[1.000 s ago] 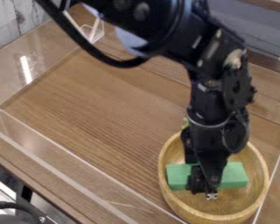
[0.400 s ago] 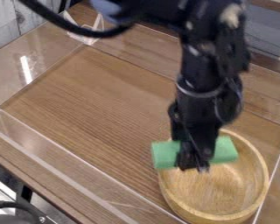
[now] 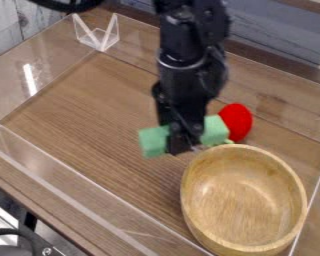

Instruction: Remove the green block from the brown bowl and put it on the table

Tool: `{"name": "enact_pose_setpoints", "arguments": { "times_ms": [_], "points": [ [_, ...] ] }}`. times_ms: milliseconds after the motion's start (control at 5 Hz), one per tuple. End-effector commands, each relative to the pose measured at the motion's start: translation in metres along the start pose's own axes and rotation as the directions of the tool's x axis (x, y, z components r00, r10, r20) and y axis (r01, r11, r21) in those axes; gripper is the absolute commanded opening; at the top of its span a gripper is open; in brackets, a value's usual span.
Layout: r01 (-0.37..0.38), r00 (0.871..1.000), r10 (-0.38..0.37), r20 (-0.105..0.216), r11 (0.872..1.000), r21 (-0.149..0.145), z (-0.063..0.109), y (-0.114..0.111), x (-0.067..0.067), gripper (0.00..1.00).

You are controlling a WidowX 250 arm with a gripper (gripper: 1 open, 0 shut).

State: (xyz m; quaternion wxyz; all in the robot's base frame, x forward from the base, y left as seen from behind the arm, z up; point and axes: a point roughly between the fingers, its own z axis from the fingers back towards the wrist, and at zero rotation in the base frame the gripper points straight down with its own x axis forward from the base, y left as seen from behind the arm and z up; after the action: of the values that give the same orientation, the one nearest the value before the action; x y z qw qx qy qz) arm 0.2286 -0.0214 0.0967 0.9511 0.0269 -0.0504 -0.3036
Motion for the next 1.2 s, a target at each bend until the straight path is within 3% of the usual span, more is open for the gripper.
{"name": "enact_pose_setpoints", "arguments": {
  "times_ms": [0, 400, 1000],
  "points": [
    [-0.073, 0.997, 0.073, 0.008, 0.997, 0.04, 0.005, 0.022, 0.0, 0.0],
    [-0.184, 0.983, 0.185, -0.007, 0.981, 0.067, 0.002, 0.043, -0.007, 0.0],
    [-0.24, 0.971, 0.241, -0.003, 0.967, 0.088, -0.002, 0.049, -0.006, 0.0]
  ]
}}
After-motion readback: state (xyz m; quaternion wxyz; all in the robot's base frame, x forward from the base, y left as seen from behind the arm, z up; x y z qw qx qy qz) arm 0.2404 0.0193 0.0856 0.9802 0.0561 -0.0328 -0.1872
